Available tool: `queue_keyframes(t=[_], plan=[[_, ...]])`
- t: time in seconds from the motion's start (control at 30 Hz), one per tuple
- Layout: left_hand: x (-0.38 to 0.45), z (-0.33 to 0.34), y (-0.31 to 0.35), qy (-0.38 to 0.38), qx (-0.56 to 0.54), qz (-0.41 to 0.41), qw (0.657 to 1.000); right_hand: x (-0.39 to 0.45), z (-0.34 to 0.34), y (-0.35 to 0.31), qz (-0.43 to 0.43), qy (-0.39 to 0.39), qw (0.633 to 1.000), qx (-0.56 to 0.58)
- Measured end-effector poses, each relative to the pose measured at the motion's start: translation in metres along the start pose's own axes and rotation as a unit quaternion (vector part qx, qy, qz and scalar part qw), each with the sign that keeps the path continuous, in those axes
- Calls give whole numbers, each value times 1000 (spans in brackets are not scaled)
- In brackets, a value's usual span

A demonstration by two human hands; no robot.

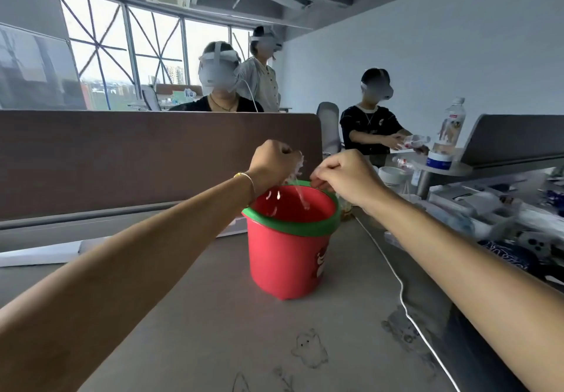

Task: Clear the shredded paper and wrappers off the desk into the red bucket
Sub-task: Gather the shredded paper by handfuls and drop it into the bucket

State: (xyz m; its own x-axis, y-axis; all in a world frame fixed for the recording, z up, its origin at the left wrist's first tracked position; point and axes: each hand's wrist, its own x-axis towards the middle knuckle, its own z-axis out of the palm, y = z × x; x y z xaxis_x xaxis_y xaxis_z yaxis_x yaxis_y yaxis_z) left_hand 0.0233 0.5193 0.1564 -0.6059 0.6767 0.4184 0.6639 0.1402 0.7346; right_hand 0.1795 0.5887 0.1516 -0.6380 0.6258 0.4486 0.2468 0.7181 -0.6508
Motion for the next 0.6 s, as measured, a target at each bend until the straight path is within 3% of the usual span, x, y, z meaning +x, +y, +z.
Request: queue_keyframes(t=[0.2,0.43,0.6], plan=[[-2,-2,-5,-44,85,48,994,-1,-3,5,3,-2,1000,10],[-15,-16,0,-175,170,92,965,-5,1,3,-13,2,1000,-26],[-27,-26,3,-166,206,117,957,-10,5,0,-39,-2,997,-64]])
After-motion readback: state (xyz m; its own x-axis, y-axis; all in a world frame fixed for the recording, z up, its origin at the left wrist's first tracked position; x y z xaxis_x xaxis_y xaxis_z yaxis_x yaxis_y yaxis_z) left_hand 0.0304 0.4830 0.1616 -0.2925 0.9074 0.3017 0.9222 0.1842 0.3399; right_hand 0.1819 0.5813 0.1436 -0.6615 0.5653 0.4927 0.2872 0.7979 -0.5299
